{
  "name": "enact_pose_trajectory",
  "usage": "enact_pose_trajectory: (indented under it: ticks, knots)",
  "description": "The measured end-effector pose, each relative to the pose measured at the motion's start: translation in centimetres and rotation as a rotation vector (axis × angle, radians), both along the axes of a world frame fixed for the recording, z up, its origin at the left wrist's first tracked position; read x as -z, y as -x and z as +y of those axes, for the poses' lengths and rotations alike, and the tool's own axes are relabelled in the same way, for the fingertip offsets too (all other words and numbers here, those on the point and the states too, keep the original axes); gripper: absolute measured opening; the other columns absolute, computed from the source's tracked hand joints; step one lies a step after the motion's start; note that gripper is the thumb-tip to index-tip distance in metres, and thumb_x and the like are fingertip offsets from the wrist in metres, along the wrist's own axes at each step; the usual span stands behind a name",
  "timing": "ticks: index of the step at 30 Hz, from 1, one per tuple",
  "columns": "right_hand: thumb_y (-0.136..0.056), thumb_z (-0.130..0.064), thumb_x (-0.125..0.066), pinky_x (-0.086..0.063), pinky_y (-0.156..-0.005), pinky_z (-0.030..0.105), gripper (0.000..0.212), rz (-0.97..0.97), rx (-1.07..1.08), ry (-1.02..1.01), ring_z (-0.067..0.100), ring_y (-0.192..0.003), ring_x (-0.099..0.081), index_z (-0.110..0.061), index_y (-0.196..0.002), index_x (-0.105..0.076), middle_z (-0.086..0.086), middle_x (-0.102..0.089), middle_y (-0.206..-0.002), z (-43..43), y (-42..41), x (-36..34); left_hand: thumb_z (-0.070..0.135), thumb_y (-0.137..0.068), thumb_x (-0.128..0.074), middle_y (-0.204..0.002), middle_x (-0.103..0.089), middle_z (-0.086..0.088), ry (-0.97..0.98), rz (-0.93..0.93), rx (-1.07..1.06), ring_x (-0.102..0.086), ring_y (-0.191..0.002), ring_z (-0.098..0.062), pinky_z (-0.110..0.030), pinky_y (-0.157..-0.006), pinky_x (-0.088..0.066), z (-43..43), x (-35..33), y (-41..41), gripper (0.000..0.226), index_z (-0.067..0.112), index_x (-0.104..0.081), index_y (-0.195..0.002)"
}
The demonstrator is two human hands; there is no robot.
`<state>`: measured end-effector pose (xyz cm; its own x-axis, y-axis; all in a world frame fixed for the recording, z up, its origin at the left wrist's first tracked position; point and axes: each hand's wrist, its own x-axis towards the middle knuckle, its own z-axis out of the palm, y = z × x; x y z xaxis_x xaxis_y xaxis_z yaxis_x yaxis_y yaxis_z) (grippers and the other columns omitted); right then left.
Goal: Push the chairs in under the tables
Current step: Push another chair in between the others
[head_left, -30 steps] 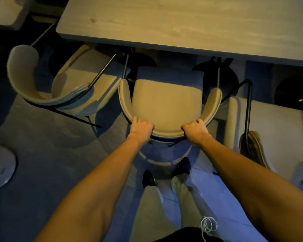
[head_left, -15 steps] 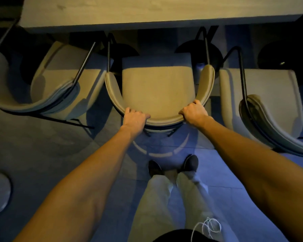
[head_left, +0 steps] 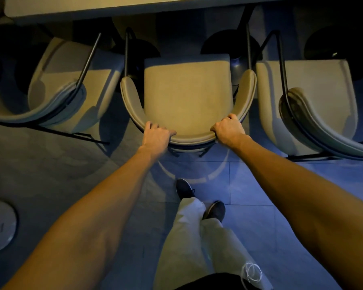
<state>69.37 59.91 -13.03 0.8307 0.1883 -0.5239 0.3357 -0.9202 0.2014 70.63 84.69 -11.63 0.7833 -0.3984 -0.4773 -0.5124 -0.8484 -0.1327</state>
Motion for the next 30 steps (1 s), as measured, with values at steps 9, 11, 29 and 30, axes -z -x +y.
enact_pose_trajectory:
  ticks: [9, 11, 29, 30]
  knots:
    - [-0.094, -0.030, -0.062, -0.035, -0.098, 0.035, 0.020, -0.021, 0.026, -0.004, 0.021, -0.099, -0.065, -0.031, -0.113, -0.070, -0.002, -0.072, -0.101, -0.1, 2.3, 0.1, 0.016, -0.088, -0.062, -0.119, -0.068, 0.002, 0.005, 0.004, 0.015, -0.056, -0.116, -0.027, -0.042, -0.106, -0.030, -0.3, 0.2, 1.4, 0.058, 0.042, -0.052, -0.140]
    - [-0.094, -0.028, -0.062, -0.036, -0.098, 0.036, 0.020, -0.026, 0.033, -0.010, 0.021, -0.098, -0.065, -0.030, -0.113, -0.070, -0.001, -0.073, -0.100, -0.2, 2.7, 0.3, 0.017, -0.088, -0.062, -0.119, -0.068, 0.002, 0.006, 0.002, 0.016, -0.055, -0.117, -0.027, -0.042, -0.107, -0.029, -0.3, 0.2, 1.6, 0.057, 0.042, -0.052, -0.139]
    - [-0.095, -0.028, -0.061, -0.036, -0.099, 0.036, 0.029, -0.071, 0.047, -0.068, 0.023, -0.105, -0.062, -0.032, -0.123, -0.067, 0.000, -0.072, -0.106, -0.6, 3.5, 0.0, 0.019, -0.092, -0.062, -0.132, -0.063, 0.001, -0.017, 0.055, -0.091, -0.045, -0.130, -0.030, -0.052, -0.119, -0.012, -1.6, -0.2, 1.8, 0.055, 0.043, -0.053, -0.140]
    - [-0.095, -0.028, -0.061, -0.036, -0.100, 0.036, 0.029, -0.070, 0.050, -0.070, 0.023, -0.105, -0.062, -0.032, -0.123, -0.067, 0.000, -0.072, -0.106, -0.6, 3.6, 0.0, 0.019, -0.092, -0.062, -0.132, -0.063, 0.001, -0.017, 0.054, -0.091, -0.045, -0.130, -0.030, -0.052, -0.119, -0.012, -1.6, -0.2, 1.8, 0.054, 0.043, -0.053, -0.140]
